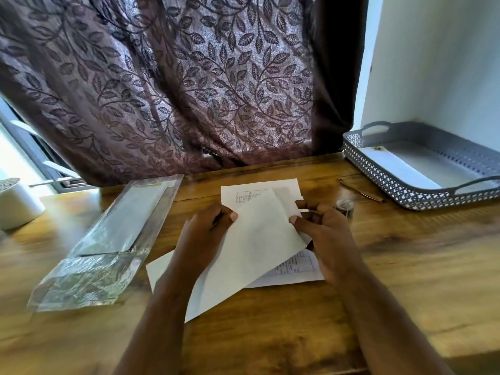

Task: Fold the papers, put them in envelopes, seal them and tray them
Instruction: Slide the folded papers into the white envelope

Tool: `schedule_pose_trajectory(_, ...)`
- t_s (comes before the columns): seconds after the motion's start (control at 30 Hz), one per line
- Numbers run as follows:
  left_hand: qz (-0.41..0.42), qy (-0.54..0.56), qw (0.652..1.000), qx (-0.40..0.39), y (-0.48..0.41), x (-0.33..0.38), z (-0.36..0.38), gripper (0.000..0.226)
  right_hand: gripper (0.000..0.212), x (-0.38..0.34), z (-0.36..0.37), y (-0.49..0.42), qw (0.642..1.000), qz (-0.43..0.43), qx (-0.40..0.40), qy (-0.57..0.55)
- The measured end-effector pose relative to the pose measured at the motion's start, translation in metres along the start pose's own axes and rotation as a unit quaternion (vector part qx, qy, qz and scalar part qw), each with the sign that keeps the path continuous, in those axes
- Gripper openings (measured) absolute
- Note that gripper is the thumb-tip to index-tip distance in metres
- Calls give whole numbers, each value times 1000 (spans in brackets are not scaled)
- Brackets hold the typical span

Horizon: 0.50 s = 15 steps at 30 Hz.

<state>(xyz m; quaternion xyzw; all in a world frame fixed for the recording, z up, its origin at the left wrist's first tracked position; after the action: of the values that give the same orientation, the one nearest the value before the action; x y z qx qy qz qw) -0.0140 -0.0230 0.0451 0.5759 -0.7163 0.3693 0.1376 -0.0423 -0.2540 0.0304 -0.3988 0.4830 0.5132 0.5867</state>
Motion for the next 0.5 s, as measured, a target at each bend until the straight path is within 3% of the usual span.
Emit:
schedule_pose_trajectory(0.17,-27,14,999,-38,-3,4,-6,13,47,-3,1,3,997,-29,-72,28)
schedule_pose_trajectory(0.33,6,-39,998,-54,0,13,-8,10,57,0,3,3,951,-133,38,277)
schedule_pose_trajectory(0.5,25,-85,993,-74,10,19,-7,9,43,-1,3,10,901,-168,128,378)
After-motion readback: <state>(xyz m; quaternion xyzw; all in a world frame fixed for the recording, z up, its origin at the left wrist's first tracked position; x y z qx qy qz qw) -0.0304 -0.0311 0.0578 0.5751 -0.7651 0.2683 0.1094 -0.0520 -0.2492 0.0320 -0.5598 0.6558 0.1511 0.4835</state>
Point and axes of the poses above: each hand's wrist, its own y-axis away from the middle knuckle, its own z-axis out of the palm, x = y × z, the point moved 1 cm from there along -y, towards the middle knuckle, and after that the axes turned 1 degree about -z, right-handed, at the moved point
